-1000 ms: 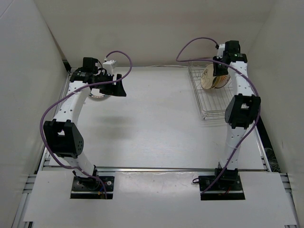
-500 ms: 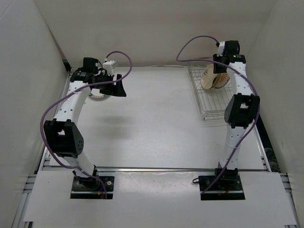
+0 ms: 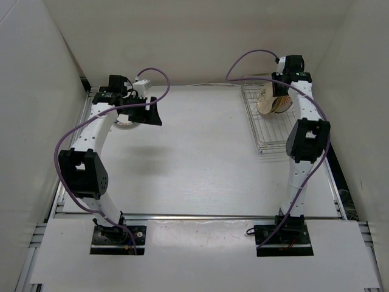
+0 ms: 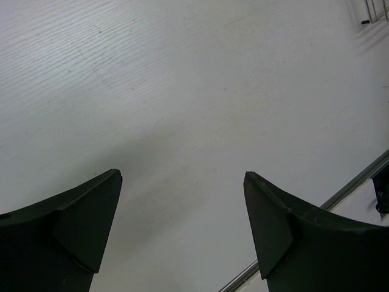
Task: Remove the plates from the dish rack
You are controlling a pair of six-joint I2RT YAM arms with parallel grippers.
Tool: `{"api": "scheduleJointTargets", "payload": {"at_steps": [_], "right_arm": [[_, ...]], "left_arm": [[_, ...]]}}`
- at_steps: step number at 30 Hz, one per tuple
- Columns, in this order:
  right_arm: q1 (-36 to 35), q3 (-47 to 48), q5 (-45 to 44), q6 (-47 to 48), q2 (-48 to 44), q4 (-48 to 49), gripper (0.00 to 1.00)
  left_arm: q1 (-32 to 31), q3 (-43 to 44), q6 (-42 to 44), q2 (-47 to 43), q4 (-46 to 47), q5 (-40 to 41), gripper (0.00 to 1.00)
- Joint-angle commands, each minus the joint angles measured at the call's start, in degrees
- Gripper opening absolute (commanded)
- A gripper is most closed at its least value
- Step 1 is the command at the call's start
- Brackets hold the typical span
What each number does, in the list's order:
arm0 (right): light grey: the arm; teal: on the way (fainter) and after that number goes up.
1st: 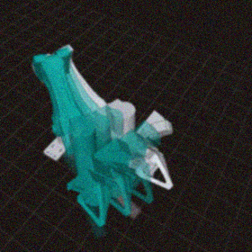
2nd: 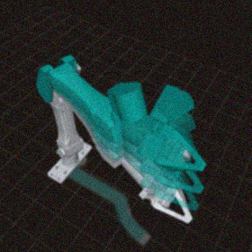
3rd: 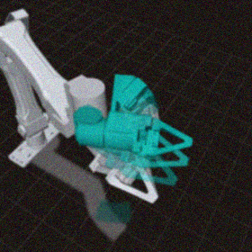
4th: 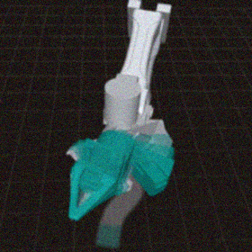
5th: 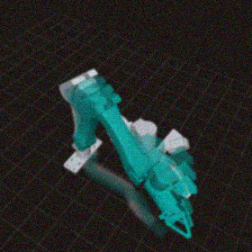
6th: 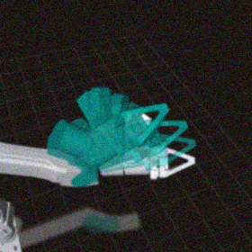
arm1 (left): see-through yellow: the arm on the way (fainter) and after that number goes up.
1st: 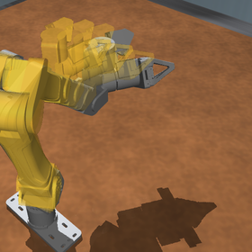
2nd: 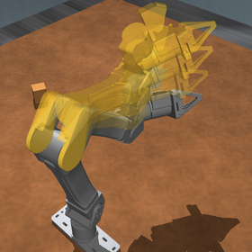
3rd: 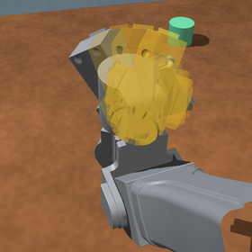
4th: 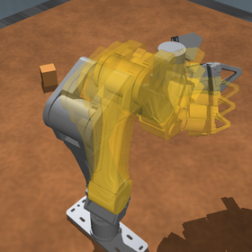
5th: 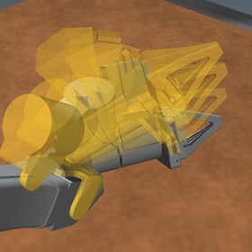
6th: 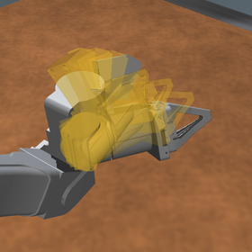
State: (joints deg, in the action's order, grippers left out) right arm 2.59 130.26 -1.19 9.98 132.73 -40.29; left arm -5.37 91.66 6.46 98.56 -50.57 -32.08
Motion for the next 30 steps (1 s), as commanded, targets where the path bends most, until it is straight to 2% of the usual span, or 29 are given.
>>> {"api": "scheduleJointTargets", "payload": {"at_steps": [1,3,6,7,9,12,18,22,26,30], "right_arm": [[0.0,1.0,-0.5,0.3,1.5,1.9,0.35],[0.0,1.5,-0.5,0.3,1.5,1.9,0.34],[0.0,1.5,-0.5,0.3,1.5,2.4,0.16],[0.0,1.5,-0.5,-0.2,1.5,2.4,0.06],[0.0,2.0,-1.0,-0.2,1.5,2.4,0.0],[-0.5,2.0,-1.7,-0.7,-0.1,2.9,0.0],[-2.1,2.0,-8.6,-3.4,-5.3,4.3,0.0],[-4.3,-5.4,-14.1,-3.4,-12.6,10.4,0.0],[-4.9,-6.9,-19.4,-3.4,-16.4,11.2,0.0],[-5.4,-9.0,-20.8,-3.4,-20.9,11.7,0.0]], "left_arm": [[0.0,0.1,0.4,0.0,0.4,0.5,0.92],[0.0,0.1,0.4,0.0,0.4,0.5,0.92],[0.0,0.1,0.4,0.5,0.4,0.5,0.92],[0.0,0.1,0.4,0.5,0.4,0.5,0.92],[0.0,0.6,0.4,0.5,0.4,0.5,0.92],[0.0,0.6,0.4,1.0,0.4,0.5,0.92],[0.0,1.2,0.4,0.5,0.4,0.5,0.92],[0.0,0.1,0.4,-0.7,0.4,0.5,0.92],[0.0,-1.4,-0.1,-3.7,0.4,0.5,0.92],[0.0,-3.7,-0.7,-6.9,0.4,0.5,0.95]]}}
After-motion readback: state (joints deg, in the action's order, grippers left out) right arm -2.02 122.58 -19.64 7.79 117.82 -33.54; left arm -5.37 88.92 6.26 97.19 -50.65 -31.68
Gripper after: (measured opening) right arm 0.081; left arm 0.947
